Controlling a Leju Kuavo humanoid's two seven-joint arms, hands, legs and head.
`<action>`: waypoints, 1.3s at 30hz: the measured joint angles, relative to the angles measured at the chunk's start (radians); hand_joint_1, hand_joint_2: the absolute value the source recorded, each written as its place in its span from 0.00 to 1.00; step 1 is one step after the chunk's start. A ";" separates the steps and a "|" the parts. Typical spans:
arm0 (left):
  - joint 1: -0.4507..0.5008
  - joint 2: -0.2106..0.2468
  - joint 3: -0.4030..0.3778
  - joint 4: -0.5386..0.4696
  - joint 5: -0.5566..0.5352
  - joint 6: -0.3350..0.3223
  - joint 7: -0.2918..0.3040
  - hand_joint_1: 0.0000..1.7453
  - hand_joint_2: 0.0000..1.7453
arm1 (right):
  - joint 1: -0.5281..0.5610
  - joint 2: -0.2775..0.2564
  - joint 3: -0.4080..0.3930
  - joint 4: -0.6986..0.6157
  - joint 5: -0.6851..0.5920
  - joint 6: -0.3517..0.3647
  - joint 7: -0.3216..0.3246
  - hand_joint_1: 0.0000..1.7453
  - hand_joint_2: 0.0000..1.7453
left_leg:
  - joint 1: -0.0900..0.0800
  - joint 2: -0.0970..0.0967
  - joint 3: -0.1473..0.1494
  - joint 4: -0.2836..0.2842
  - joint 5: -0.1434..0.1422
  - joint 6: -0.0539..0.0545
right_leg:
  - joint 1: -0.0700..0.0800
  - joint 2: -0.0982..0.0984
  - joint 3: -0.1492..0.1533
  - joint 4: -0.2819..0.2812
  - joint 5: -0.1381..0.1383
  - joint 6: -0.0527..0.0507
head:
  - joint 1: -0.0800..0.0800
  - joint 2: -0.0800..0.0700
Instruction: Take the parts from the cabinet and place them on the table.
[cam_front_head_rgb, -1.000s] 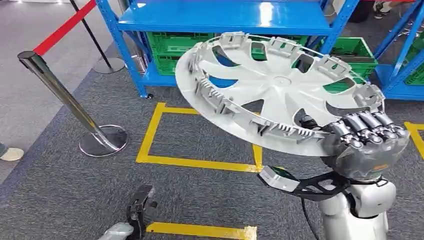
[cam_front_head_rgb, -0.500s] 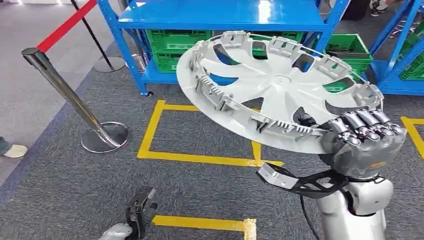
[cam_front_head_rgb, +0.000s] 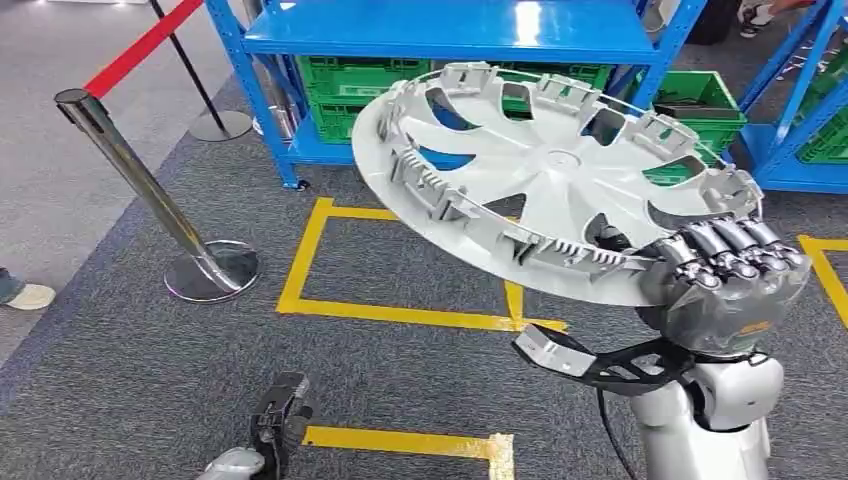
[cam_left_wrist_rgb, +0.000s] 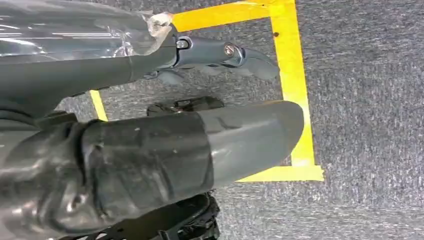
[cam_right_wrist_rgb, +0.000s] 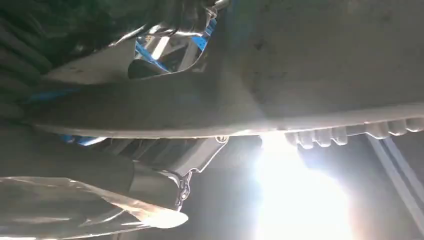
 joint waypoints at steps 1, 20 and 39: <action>0.000 0.001 0.000 0.000 0.000 0.000 0.000 0.00 0.00 | 0.000 0.000 0.003 0.000 0.000 0.000 0.004 1.00 1.00 | -0.004 -0.001 -0.001 0.003 0.003 0.012 | -0.005 -0.002 0.002 -0.010 0.009 0.014 | -0.001 0.000; -0.002 0.004 0.000 0.000 0.002 -0.001 0.000 0.00 0.00 | 0.001 -0.010 0.028 0.014 0.000 0.000 0.046 1.00 1.00 | 0.031 0.021 -0.059 0.133 -0.087 -0.044 | -0.020 0.007 -0.023 0.062 -0.043 -0.013 | -0.001 0.000; 0.001 -0.002 0.000 0.000 -0.002 -0.008 -0.004 0.00 0.00 | -0.006 -0.032 0.041 0.022 -0.001 0.000 0.069 1.00 1.00 | 0.008 0.029 -0.010 -0.015 0.019 0.026 | 0.000 0.010 -0.164 0.307 -0.145 0.031 | 0.005 0.000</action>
